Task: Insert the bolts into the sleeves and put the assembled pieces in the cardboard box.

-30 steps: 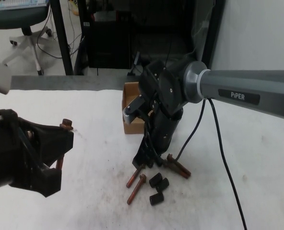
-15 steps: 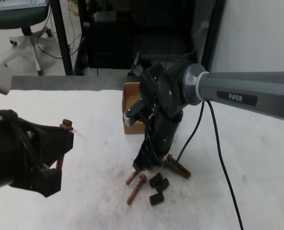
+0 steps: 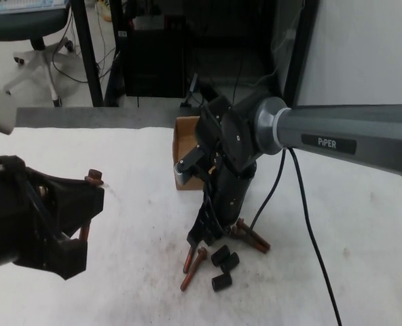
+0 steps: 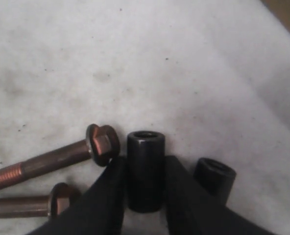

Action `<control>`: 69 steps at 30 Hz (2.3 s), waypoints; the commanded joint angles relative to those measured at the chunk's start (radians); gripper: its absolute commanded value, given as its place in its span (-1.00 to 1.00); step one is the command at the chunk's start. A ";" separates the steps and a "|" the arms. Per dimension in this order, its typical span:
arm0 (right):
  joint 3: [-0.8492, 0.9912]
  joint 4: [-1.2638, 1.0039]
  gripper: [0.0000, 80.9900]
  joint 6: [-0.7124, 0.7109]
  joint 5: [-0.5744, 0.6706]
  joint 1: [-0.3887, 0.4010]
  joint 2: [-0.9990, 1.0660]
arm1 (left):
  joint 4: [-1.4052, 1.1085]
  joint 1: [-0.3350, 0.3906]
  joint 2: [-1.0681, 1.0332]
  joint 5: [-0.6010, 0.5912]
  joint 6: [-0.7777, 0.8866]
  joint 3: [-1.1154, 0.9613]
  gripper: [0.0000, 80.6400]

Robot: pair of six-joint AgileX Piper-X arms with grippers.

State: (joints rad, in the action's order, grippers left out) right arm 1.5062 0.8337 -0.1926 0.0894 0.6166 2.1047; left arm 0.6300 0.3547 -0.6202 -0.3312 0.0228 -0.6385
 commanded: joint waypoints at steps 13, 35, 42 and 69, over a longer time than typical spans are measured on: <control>-0.013 -0.020 -0.98 -0.002 0.014 0.002 0.029 | -0.005 -0.002 0.004 0.058 -0.003 0.000 -0.99; -0.141 -0.064 -0.98 0.092 0.646 -0.118 -0.601 | -0.677 -0.002 0.010 0.002 0.248 0.000 -0.99; -0.492 -0.431 -0.98 0.227 0.741 -0.108 -0.916 | -0.980 -0.002 -0.103 -0.333 0.468 0.000 -0.99; -1.000 -1.577 -0.98 0.538 0.327 0.153 -0.931 | -1.480 0.000 -0.377 -0.543 0.719 0.000 -0.99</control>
State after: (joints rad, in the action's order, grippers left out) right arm 0.4893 -0.7036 0.3235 0.4194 0.7683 1.1765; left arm -0.8296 0.3524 -0.9949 -0.8618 0.7360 -0.6323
